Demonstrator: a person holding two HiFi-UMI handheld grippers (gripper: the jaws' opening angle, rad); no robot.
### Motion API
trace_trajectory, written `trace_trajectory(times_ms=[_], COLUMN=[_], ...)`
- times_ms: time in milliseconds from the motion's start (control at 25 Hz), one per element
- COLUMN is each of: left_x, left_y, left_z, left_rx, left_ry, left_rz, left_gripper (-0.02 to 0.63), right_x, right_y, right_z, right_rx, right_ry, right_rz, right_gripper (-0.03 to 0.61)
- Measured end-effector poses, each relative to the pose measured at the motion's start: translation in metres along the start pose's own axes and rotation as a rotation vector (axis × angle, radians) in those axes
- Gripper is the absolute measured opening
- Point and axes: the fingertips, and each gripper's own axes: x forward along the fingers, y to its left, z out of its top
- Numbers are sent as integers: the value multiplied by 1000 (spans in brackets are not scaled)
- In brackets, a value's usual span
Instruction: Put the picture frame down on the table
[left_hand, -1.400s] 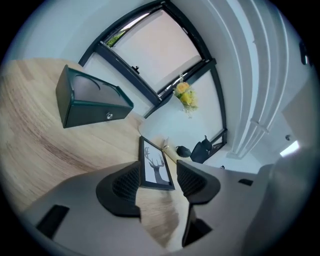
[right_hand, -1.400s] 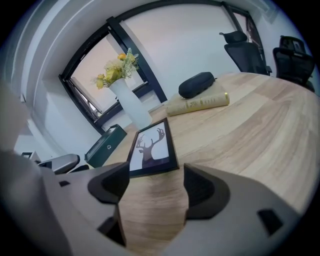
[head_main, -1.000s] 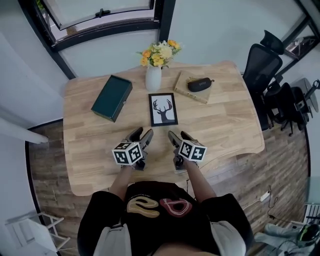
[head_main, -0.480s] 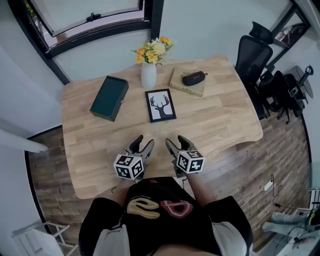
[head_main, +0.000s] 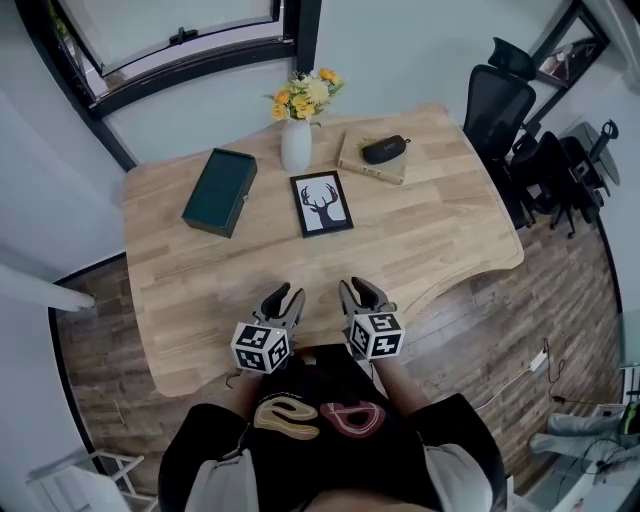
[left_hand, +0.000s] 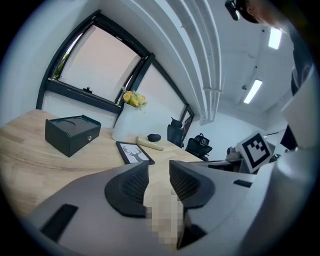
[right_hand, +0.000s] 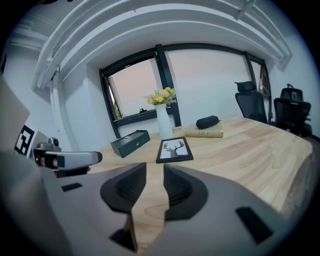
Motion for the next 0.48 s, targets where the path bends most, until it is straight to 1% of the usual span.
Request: trace_trajectory(times_ms=[120, 160, 280, 360, 480], left_x=[-5, -7, -12, -12, -13], left_y=[4, 6, 7, 7, 7], left_z=[3, 5, 6, 6, 7], left_rx=[26, 31, 40, 52, 39], left_ry=[-28, -39, -49, -46, -52], left_rz=[31, 43, 54, 52, 48], left_gripper=[80, 60, 37, 26, 17], right_x=[-6, -7, -10, -11, -14], right_y=[8, 10, 16, 18, 24], right_z=[4, 5, 7, 8, 13], right_rx=[-42, -50, -55, -81, -125], right_ry=[-38, -49, -66, -74, -100], right_rz=[-15, -17, -22, -32, -46], right_gripper=[53, 40, 28, 13, 11])
